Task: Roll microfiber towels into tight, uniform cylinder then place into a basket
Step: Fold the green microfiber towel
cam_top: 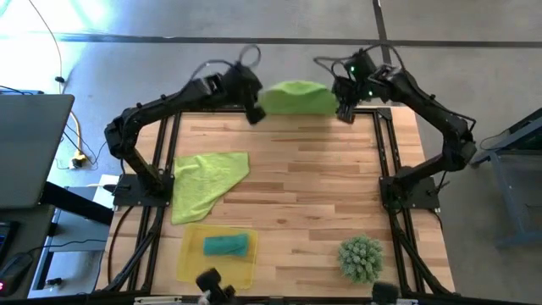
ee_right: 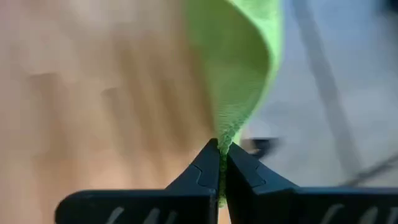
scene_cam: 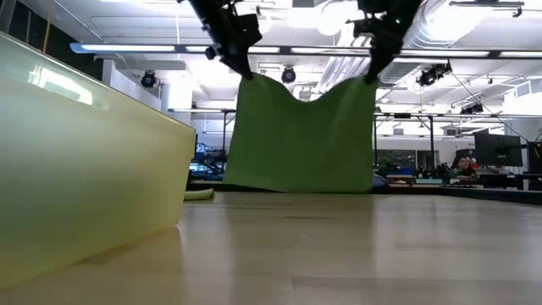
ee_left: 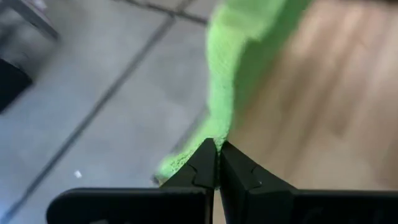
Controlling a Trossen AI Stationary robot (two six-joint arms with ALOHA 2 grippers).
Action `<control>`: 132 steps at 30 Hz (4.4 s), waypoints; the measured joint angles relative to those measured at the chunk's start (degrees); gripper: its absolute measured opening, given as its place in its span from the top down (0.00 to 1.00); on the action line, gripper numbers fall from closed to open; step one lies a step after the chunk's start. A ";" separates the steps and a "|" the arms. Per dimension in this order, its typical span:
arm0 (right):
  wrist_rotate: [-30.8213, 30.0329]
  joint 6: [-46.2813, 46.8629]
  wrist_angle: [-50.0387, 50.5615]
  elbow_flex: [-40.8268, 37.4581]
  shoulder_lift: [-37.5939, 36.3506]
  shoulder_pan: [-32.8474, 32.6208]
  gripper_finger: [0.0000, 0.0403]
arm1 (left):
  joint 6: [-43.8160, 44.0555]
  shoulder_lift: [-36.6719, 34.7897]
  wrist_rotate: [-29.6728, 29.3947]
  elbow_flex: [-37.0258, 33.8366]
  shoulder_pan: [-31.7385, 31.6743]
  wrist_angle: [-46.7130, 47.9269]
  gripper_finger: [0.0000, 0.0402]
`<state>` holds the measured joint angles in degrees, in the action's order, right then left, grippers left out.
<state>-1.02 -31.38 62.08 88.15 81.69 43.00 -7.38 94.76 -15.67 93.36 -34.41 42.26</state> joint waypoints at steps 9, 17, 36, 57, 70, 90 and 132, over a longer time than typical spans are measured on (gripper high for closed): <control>11.21 2.92 -2.74 -27.80 -7.05 -8.61 1.00 | 6.69 1.60 2.99 -14.39 14.17 -5.22 1.00; 16.55 11.63 -6.70 -42.20 -10.36 -20.91 1.00 | 12.83 1.62 3.26 -18.53 26.51 -6.43 1.00; 29.34 25.37 -9.26 -41.80 -12.87 -31.18 1.00 | 26.29 1.62 5.81 -25.11 33.19 -10.65 1.00; -0.05 48.03 -11.59 -42.26 -11.85 -26.68 1.00 | 24.83 8.48 -12.97 -25.18 22.90 -6.60 1.00; -2.19 49.57 -13.40 -42.28 -7.32 -25.74 1.00 | 12.64 9.96 -6.78 -25.18 20.13 -7.78 1.00; -10.08 47.56 -14.20 -42.28 -5.78 -22.60 1.00 | 10.74 11.61 -14.94 -25.18 18.60 -11.74 1.00; -15.41 45.02 -17.24 -42.28 -1.71 -22.60 1.00 | 10.18 12.15 -16.23 -25.14 16.36 -14.03 1.00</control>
<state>-16.43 13.64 44.84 45.87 79.99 20.40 2.81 106.91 -31.90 68.23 -18.06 28.23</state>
